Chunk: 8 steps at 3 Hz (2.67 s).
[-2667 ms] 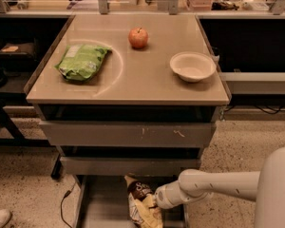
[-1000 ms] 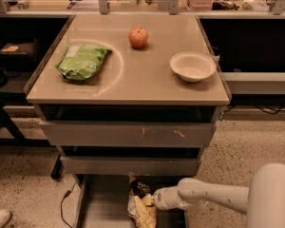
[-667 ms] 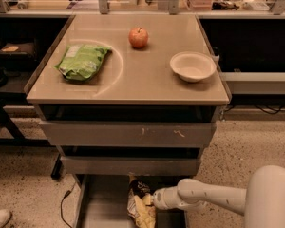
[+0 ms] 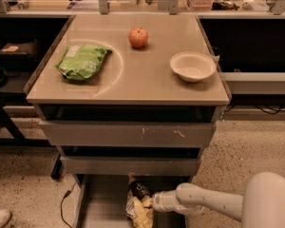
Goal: Place brown chip bag into bottom drawer
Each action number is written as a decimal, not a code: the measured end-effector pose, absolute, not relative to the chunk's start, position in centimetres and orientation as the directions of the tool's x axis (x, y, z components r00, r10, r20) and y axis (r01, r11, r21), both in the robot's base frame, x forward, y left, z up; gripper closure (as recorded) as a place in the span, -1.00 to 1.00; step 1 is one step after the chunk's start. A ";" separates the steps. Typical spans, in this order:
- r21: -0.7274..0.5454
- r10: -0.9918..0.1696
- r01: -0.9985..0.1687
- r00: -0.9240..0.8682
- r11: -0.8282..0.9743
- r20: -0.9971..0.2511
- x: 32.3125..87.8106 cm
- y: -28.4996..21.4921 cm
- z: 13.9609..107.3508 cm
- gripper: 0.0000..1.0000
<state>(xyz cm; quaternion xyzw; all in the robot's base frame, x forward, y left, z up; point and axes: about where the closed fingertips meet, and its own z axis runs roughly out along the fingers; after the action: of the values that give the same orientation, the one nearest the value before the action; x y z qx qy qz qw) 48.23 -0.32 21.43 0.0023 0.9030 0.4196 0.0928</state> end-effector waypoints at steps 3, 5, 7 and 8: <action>0.749 0.100 -0.065 -0.980 0.659 -0.173 49.1 0.5 19.4 1.00; 0.749 0.100 -0.065 -0.980 0.660 -0.172 49.1 0.5 19.4 0.19; 0.749 0.099 -0.065 -0.980 0.660 -0.172 49.1 0.5 19.4 -0.74; 0.749 0.099 -0.065 -0.980 0.659 -0.172 49.0 0.6 19.4 -1.00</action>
Offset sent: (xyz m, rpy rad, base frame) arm 0.0158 0.0016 -0.0238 -0.0184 -0.0323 -0.0424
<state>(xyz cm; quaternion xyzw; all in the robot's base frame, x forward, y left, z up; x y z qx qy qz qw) 49.04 0.56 19.39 0.0096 0.9055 0.4125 0.0993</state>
